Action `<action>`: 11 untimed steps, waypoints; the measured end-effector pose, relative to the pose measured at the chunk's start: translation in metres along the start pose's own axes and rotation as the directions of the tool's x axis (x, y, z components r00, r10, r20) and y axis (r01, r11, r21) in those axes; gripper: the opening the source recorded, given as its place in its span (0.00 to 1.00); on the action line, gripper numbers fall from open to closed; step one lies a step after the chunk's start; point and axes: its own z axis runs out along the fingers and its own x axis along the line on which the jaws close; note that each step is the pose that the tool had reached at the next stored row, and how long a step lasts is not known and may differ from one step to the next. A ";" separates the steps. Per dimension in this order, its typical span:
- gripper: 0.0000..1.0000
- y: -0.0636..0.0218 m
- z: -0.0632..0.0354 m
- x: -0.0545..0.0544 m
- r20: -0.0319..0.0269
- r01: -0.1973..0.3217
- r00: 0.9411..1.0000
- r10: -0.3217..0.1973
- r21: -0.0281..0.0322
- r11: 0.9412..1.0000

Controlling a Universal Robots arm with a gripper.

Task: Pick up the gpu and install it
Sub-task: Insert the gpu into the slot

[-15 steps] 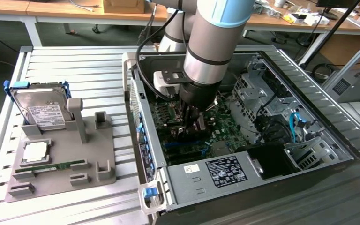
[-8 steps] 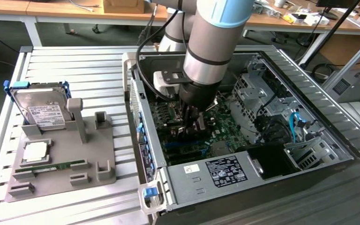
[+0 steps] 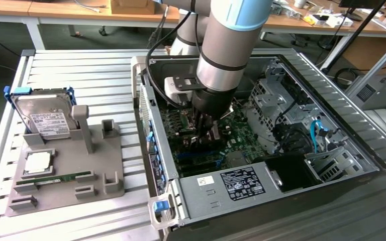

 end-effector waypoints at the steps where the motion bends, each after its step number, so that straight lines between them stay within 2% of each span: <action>1: 0.27 0.0000 0.0000 0.000 0.000 0.001 1.000 -0.001 0.000 1.000; 11: 0.27 0.0000 0.0000 0.000 0.001 0.002 1.000 -0.002 0.000 1.000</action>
